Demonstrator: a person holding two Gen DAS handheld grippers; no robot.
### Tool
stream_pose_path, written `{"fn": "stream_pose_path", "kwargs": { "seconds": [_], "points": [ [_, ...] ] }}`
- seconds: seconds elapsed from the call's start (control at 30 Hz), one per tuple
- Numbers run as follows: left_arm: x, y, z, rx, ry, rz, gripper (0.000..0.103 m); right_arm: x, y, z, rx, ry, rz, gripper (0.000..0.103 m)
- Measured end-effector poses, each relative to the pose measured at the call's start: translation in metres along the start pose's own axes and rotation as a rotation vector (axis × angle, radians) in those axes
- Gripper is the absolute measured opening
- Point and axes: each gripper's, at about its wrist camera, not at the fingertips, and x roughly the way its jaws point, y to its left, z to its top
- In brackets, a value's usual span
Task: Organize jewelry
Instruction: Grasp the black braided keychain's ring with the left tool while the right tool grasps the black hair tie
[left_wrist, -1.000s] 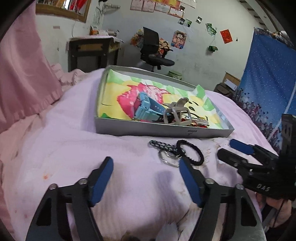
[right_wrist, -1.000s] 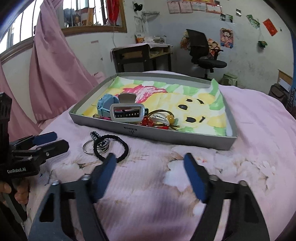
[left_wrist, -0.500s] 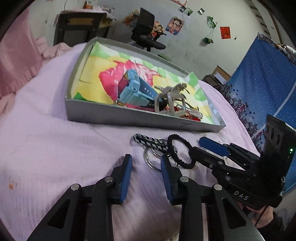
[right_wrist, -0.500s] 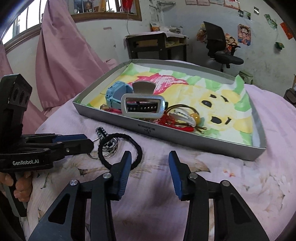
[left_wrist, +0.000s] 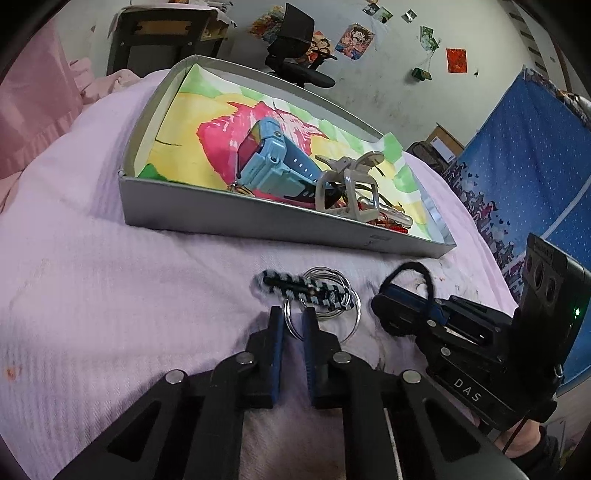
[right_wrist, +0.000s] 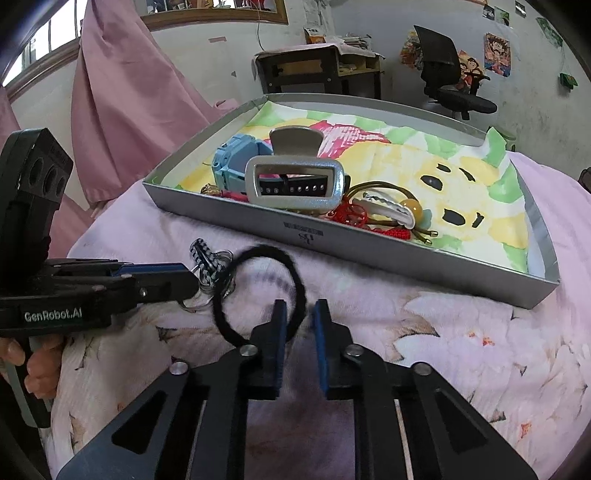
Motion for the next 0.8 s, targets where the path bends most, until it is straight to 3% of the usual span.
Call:
{"fn": "stream_pose_path", "kwargs": {
  "seconds": [0.37,0.8],
  "points": [
    [-0.017,-0.006,-0.003,0.023,-0.079,-0.022,0.004,-0.014,-0.003,-0.001,0.012,-0.077,-0.037,0.005],
    [-0.045,-0.015,-0.002,0.030,-0.162,-0.043,0.003,-0.019,-0.008,0.000,0.030,-0.110,-0.046,0.005]
  ]
}}
